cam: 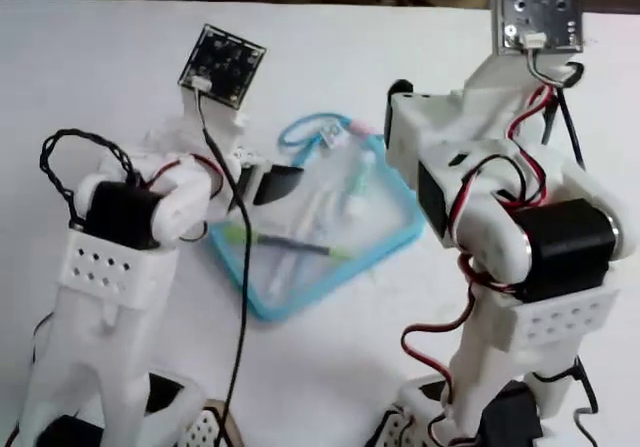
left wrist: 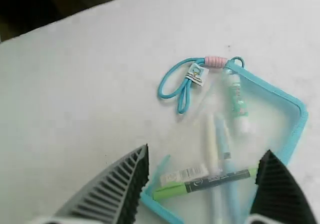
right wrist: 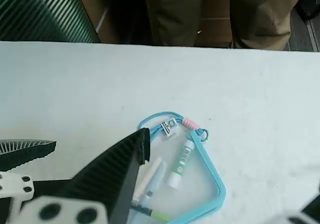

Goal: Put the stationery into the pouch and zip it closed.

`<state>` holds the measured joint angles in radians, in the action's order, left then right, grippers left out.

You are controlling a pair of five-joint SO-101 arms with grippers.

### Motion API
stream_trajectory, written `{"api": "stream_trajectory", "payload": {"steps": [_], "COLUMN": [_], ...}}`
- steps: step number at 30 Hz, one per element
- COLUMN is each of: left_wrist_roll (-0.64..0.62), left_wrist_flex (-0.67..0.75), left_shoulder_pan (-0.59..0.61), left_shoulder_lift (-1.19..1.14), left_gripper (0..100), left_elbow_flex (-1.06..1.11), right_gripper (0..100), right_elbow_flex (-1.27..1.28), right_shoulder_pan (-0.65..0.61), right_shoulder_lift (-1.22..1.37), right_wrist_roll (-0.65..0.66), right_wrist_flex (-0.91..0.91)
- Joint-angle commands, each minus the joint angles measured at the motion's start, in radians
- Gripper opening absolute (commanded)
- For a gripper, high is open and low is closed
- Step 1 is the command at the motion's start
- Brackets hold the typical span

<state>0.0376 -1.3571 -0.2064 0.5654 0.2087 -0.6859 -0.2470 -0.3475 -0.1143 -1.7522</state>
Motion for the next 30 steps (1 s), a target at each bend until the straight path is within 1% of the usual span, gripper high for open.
{"api": "stream_trajectory", "payload": {"steps": [1,3,6,7,9,11,13,14,15,17,18,19,21,22,26,28,30], "left_wrist_roll": [-0.015,-0.032,-0.124,-0.130,-0.103,-0.048,0.018,0.051,0.075,0.086,0.080,0.078,0.080,0.080,0.084,0.086,0.086], "left_wrist_flex": [-0.048,-0.080,-0.114,-0.127,-0.146,-0.160,-0.160,-0.160,-0.158,-0.158,-0.153,-0.144,-0.117,-0.101,-0.009,0.049,0.120], "left_shoulder_pan": [-0.001,0.053,0.160,0.199,0.263,0.323,0.360,0.378,0.400,0.427,0.440,0.452,0.476,0.490,0.513,0.504,0.499], "left_shoulder_lift": [0.007,0.007,0.007,0.007,0.007,0.007,0.007,0.007,0.007,0.007,0.007,0.008,0.008,0.016,0.142,0.245,0.361], "left_gripper": [35,35,35,33,27,18,9,4,1,4,3,2,2,2,2,2,2], "left_elbow_flex": [-0.094,-0.150,-0.203,-0.206,-0.196,-0.183,-0.161,-0.144,-0.121,-0.071,-0.044,-0.017,0.037,0.061,0.212,0.316,0.428], "right_gripper": [50.1,50.1,50.1,50.0,49.8,45.5,36.4,30.4,23.4,9.5,2.4,0.8,7.0,7.6,1.2,2.8,1.8], "right_elbow_flex": [0.005,0.015,0.058,0.077,0.118,0.169,0.232,0.270,0.315,0.407,0.463,0.528,0.652,0.712,0.947,1.077,1.208], "right_shoulder_pan": [0.008,0.008,0.008,0.007,-0.001,-0.001,-0.001,-0.001,0.004,0.007,0.007,0.007,0.008,0.008,0.008,0.008,0.008], "right_shoulder_lift": [-0.010,-0.010,-0.019,-0.021,-0.042,-0.077,-0.119,-0.140,-0.165,-0.208,-0.225,-0.246,-0.291,-0.321,-0.473,-0.572,-0.680], "right_wrist_roll": [-0.008,-0.008,-0.008,-0.008,-0.008,-0.008,-0.008,-0.008,-0.006,-0.006,-0.006,-0.006,-0.006,-0.006,-0.006,0.015,0.072], "right_wrist_flex": [-0.016,-0.016,-0.016,-0.016,-0.016,-0.016,-0.016,-0.016,-0.016,-0.016,-0.016,-0.016,-0.015,-0.012,0.090,0.159,0.237]}}
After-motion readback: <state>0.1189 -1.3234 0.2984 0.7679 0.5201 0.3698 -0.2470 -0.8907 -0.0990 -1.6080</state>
